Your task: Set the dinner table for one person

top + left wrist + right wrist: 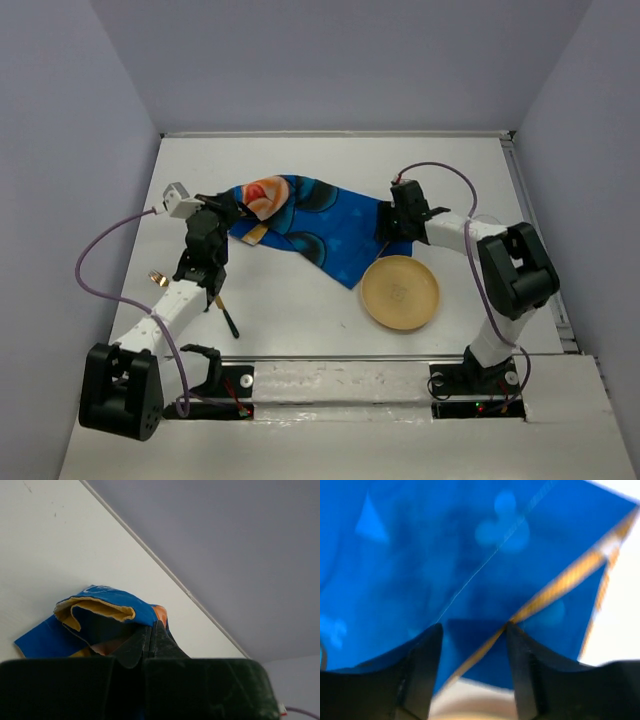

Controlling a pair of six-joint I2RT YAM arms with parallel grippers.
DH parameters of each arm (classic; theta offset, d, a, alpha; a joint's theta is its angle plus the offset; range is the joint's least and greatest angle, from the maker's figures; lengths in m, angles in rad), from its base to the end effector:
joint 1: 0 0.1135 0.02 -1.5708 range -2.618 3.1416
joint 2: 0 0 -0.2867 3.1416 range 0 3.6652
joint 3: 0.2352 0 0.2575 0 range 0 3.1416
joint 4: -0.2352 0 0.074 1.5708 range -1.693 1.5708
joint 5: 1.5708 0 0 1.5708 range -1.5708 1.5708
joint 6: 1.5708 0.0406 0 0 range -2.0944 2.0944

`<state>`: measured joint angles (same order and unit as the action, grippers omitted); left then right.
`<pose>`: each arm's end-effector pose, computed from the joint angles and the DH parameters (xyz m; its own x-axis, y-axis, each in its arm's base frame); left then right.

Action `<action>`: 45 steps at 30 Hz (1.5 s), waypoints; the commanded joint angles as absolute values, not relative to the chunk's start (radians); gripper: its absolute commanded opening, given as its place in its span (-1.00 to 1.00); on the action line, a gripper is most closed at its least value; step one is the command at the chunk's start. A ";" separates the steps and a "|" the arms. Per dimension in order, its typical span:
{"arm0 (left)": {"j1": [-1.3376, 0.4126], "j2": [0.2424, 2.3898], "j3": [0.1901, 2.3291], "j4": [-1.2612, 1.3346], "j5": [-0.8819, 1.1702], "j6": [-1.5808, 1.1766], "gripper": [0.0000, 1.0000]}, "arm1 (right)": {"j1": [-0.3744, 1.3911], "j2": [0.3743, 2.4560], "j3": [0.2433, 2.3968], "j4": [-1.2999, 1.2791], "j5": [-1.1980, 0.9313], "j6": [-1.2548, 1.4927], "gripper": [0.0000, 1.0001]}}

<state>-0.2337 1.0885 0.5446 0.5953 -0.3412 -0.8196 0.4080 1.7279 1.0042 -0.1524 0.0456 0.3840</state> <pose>0.2410 -0.0434 0.2950 0.1122 -0.7347 -0.6691 -0.0364 0.6698 -0.7416 0.3363 0.1433 0.1878 -0.7923 0.0653 -0.6067 -0.0785 0.9751 0.2074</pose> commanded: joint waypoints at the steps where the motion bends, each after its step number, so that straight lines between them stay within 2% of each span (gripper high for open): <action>1: -0.227 0.974 0.470 0.678 -0.337 -0.853 -1.00 | 0.417 1.888 1.223 -0.161 0.074 0.362 -0.14; 4: -0.213 0.959 0.437 0.675 -0.342 -0.853 -1.00 | 0.417 2.017 1.359 -0.181 0.049 0.360 -0.60; 5: -0.204 0.960 0.413 0.702 -0.341 -0.857 -1.00 | 0.417 2.046 1.459 -0.181 0.052 0.359 -0.84; 7: -0.193 0.992 0.393 0.744 -0.324 -0.873 -1.00 | 0.417 2.138 1.575 -0.187 0.046 0.345 -0.98; 9: -0.184 1.021 0.391 0.765 -0.308 -0.877 -1.00 | 0.393 2.189 1.747 -0.207 0.029 0.336 -0.99; 10: -0.173 1.041 0.393 0.778 -0.299 -0.877 -1.00 | 0.374 2.221 1.799 -0.218 0.020 0.333 -0.93; 11: -0.167 1.046 0.393 0.785 -0.290 -0.877 -1.00 | 0.365 2.224 1.872 -0.228 0.015 0.321 -0.75; 12: -0.160 1.051 0.393 0.790 -0.290 -0.879 -1.00 | 0.365 2.220 1.893 -0.238 0.017 0.311 -0.45; 13: -0.152 1.054 0.393 0.792 -0.281 -0.877 -1.00 | 0.356 2.204 1.902 -0.248 0.026 0.299 0.20; 14: -0.146 1.057 0.391 0.799 -0.276 -0.877 -1.00 | 0.356 2.151 1.896 -0.259 0.035 0.288 0.45; 16: -0.135 1.051 0.387 0.813 -0.265 -0.874 -1.00 | 0.356 2.067 1.783 -0.267 0.022 0.288 0.73; 18: -0.135 1.043 0.376 0.815 -0.261 -0.865 -1.00 | 0.356 1.915 1.648 -0.218 -0.029 0.323 0.71; 19: -0.133 1.036 0.368 0.816 -0.258 -0.867 -1.00 | 0.356 1.866 1.477 -0.184 -0.052 0.363 0.55; 22: -0.133 0.980 0.328 0.824 -0.241 -0.880 -1.00 | 0.365 1.729 1.192 -0.054 -0.063 0.469 0.34; 26: -0.133 0.916 0.284 0.816 -0.222 -0.887 -1.00 | 0.365 1.684 1.036 0.026 -0.049 0.560 0.19; 38: -0.133 0.836 0.210 0.788 -0.193 -0.880 -1.00 | 0.463 1.851 1.072 0.038 -0.038 0.652 0.18; 45: -0.133 0.839 0.207 0.804 -0.179 -0.877 -1.00 | 0.474 1.876 1.051 0.064 0.024 0.729 -0.09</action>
<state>-0.1371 0.8543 0.2104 0.7433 -0.1883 -0.8825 0.4675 1.8580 1.0512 0.0330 -0.0433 0.6701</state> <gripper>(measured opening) 0.014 0.495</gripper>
